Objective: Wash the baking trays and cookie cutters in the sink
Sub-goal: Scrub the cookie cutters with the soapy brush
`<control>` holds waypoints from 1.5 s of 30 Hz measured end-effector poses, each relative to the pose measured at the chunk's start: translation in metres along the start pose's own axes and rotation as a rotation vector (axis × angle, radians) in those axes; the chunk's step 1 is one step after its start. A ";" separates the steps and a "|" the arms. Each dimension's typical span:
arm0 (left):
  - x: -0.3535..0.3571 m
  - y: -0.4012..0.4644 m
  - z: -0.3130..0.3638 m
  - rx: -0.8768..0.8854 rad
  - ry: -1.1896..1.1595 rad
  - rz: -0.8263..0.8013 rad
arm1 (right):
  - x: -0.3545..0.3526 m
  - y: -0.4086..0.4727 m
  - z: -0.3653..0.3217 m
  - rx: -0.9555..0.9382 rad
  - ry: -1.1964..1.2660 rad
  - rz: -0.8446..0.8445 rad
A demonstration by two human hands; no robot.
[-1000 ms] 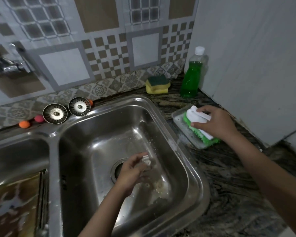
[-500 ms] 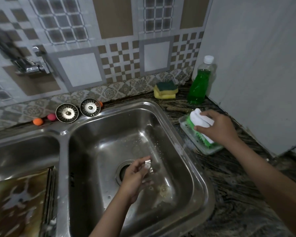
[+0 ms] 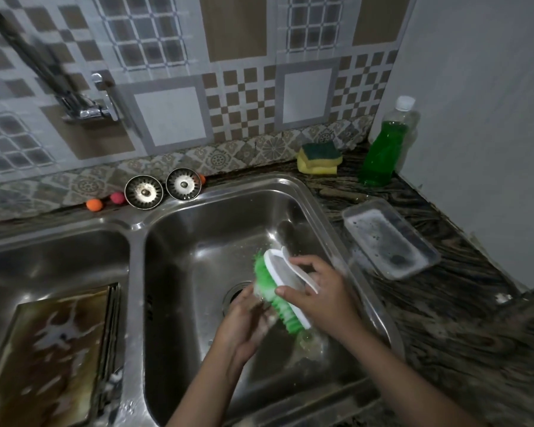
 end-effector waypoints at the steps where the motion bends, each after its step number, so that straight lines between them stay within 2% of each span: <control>1: -0.006 -0.002 0.000 -0.010 0.002 0.013 | 0.002 0.003 0.006 -0.003 -0.033 -0.001; 5: -0.028 -0.007 -0.005 -0.035 -0.014 0.068 | 0.008 0.014 0.011 -0.017 -0.133 -0.011; 8: -0.032 -0.006 -0.002 -0.022 -0.008 0.087 | 0.013 0.012 -0.006 -0.066 -0.024 0.060; 11: -0.028 -0.005 0.005 0.016 -0.016 0.054 | 0.028 0.002 -0.006 -0.079 0.082 -0.027; 14: -0.027 -0.005 0.006 0.005 -0.027 -0.004 | 0.023 0.003 0.004 -0.072 0.000 -0.039; 17: -0.030 -0.009 0.003 -0.030 -0.006 0.013 | 0.010 0.014 0.005 -0.052 -0.128 -0.010; 19: -0.035 -0.013 0.005 0.003 0.151 0.080 | 0.002 0.019 0.002 -0.037 -0.169 0.049; 21: -0.036 -0.019 0.015 0.067 0.428 0.145 | -0.001 0.021 -0.003 -0.014 -0.093 0.067; 23: -0.035 -0.022 0.023 0.114 0.633 0.143 | 0.007 0.022 -0.005 0.008 0.051 0.003; 26: -0.034 -0.027 0.037 0.167 0.743 0.146 | 0.022 0.015 -0.002 0.050 0.119 -0.122; 28: -0.040 -0.030 0.046 0.218 0.715 0.202 | 0.025 0.010 0.005 0.101 0.172 -0.129; 31: -0.048 -0.033 0.048 0.297 0.540 0.289 | 0.032 -0.002 0.012 0.214 0.360 -0.074; 34: -0.050 -0.035 0.040 0.366 0.325 0.355 | 0.041 -0.017 0.019 0.343 0.561 0.065; 36: -0.049 -0.036 0.032 0.382 0.270 0.383 | 0.044 -0.024 0.024 0.399 0.643 0.144; 41: -0.035 -0.037 0.021 0.356 0.301 0.304 | 0.044 -0.031 0.025 0.423 0.691 0.230; 45: -0.035 -0.036 0.019 0.336 0.286 0.256 | 0.042 -0.031 0.022 0.382 0.606 0.192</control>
Point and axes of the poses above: each hand's wrist, its own y-axis towards the middle knuckle, its own x-axis out of the palm, z = x × y, the point moved 7 cm from there along y, towards the middle knuckle, and after that the axes turned 1 degree about -x, right-handed, at the moved point
